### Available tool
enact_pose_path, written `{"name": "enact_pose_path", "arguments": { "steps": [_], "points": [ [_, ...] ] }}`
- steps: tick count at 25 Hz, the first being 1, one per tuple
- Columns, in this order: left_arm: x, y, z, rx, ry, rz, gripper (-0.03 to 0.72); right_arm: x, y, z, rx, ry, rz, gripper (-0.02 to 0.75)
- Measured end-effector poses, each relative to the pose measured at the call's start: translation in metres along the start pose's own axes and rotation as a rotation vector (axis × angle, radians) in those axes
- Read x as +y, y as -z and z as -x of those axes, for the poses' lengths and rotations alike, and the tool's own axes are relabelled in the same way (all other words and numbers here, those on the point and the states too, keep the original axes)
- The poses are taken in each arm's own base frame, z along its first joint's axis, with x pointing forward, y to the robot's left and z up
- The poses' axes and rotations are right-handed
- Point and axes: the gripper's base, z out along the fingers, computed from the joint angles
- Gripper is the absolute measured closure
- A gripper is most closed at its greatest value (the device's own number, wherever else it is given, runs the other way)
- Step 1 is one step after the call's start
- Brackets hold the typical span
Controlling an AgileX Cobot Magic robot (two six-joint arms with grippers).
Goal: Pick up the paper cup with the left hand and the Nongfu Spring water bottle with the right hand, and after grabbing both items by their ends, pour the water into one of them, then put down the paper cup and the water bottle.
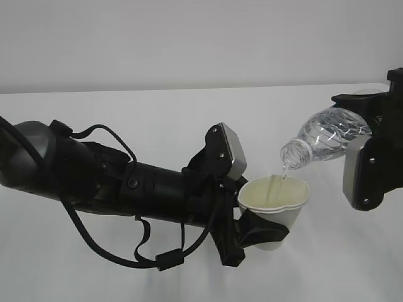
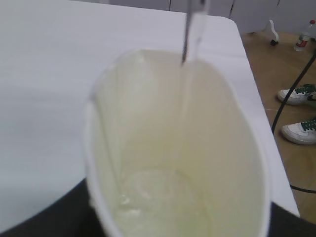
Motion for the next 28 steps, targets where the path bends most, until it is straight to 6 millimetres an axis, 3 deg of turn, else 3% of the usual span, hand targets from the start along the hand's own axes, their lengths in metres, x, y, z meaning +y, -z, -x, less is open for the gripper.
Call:
{"name": "enact_pose_path", "arguments": {
  "steps": [28],
  "points": [
    [0.0000, 0.0000, 0.0000, 0.000, 0.000, 0.000, 0.300, -0.0001, 0.0000, 0.0000, 0.000, 0.000, -0.002, 0.352]
  ]
}}
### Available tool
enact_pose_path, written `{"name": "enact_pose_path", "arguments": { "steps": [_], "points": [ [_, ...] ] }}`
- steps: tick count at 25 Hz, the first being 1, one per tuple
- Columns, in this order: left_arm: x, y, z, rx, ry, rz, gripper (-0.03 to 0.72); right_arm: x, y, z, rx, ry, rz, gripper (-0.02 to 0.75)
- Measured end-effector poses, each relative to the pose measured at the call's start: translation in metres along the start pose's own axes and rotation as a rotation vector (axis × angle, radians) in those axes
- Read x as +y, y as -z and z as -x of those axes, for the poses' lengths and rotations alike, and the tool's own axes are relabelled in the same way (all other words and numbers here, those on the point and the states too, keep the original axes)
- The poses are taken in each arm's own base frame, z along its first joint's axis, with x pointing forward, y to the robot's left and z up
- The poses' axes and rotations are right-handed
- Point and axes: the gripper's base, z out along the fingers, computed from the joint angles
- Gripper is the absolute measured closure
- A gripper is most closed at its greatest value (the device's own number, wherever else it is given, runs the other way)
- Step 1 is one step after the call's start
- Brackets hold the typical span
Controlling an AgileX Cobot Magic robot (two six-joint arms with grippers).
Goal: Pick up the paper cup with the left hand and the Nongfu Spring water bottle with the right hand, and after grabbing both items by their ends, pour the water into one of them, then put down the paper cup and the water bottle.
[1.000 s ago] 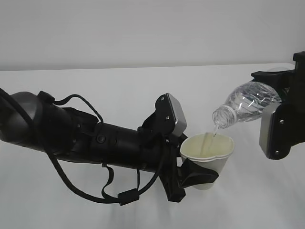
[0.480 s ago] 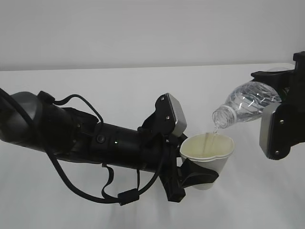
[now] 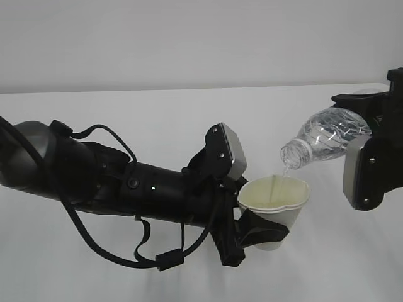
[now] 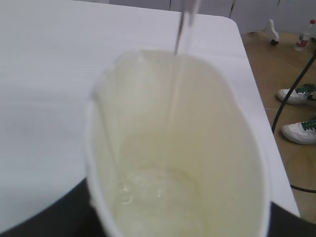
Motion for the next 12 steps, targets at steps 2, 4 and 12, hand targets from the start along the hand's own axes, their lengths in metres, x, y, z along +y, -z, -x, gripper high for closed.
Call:
{"name": "enact_pose_path", "arguments": {
  "steps": [2, 4, 12],
  "points": [
    [0.0000, 0.0000, 0.0000, 0.000, 0.000, 0.000, 0.300, 0.0000, 0.0000, 0.0000, 0.000, 0.000, 0.000, 0.352],
    [0.0000, 0.0000, 0.0000, 0.000, 0.000, 0.000, 0.301, 0.0000, 0.0000, 0.0000, 0.000, 0.000, 0.000, 0.352],
    [0.0000, 0.0000, 0.0000, 0.000, 0.000, 0.000, 0.301, 0.0000, 0.0000, 0.0000, 0.000, 0.000, 0.000, 0.352]
  ]
}}
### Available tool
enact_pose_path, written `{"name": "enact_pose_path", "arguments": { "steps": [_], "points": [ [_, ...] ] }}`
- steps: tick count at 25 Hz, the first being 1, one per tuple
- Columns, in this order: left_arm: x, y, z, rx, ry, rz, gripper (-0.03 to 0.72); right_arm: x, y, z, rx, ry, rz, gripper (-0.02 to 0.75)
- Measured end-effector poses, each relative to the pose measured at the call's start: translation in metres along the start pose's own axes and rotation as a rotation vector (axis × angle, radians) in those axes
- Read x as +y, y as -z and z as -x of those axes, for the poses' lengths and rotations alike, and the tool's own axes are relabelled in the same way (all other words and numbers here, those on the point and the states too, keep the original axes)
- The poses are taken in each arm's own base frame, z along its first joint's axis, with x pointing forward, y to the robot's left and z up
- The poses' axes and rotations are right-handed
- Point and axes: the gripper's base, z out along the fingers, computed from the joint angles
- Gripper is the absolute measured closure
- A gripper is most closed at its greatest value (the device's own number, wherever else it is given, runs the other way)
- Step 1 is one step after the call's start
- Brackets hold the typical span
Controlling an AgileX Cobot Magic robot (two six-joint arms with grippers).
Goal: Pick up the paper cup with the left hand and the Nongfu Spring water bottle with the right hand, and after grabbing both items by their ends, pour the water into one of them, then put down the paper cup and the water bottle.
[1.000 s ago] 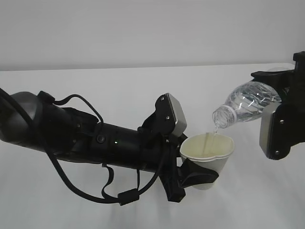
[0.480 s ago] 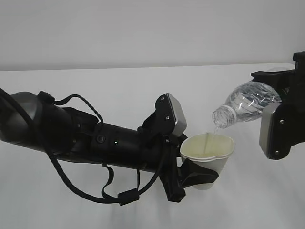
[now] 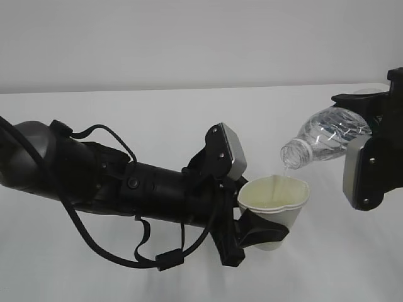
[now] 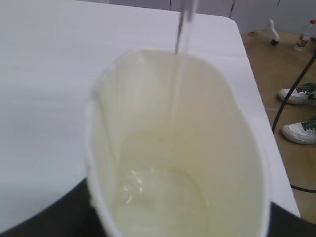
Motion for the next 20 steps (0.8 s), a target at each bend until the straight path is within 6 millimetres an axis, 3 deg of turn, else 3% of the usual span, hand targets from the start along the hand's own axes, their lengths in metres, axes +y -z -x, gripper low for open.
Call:
{"name": "enact_pose_path", "arguments": {
  "steps": [20],
  "points": [
    [0.0000, 0.0000, 0.0000, 0.000, 0.000, 0.000, 0.301, 0.0000, 0.0000, 0.0000, 0.000, 0.019, 0.000, 0.352]
  ]
}}
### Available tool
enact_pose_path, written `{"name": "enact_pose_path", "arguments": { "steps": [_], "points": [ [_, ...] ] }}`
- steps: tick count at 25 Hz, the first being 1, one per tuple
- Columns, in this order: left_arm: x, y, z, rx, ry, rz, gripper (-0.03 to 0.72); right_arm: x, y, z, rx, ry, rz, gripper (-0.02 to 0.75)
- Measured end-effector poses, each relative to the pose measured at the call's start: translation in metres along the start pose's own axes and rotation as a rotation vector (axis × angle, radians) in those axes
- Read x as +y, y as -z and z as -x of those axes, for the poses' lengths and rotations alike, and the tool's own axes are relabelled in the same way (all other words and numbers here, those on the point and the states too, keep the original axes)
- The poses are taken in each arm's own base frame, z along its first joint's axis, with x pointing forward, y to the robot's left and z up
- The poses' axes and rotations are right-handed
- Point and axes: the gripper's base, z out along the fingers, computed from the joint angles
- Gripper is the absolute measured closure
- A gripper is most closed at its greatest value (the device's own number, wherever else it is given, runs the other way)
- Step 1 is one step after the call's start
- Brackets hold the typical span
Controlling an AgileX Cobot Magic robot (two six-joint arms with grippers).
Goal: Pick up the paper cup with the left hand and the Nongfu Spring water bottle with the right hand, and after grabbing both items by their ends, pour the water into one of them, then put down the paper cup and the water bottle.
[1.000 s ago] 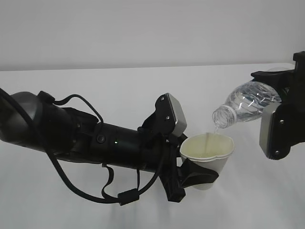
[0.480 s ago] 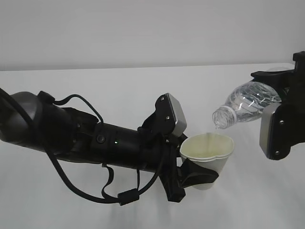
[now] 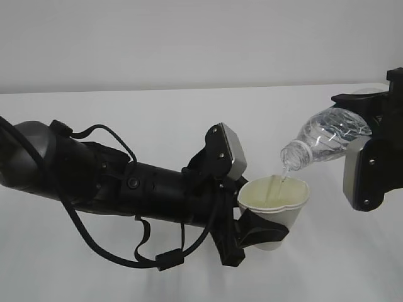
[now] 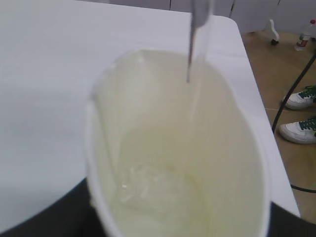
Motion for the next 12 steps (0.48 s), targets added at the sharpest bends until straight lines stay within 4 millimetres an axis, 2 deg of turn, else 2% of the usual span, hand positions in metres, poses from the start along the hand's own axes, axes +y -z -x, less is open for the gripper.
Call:
{"name": "enact_pose_path", "arguments": {
  "steps": [12],
  "points": [
    [0.0002, 0.0000, 0.0002, -0.002, 0.003, 0.003, 0.301, 0.0000, 0.0000, 0.0000, 0.000, 0.000, 0.000, 0.352]
  ]
}}
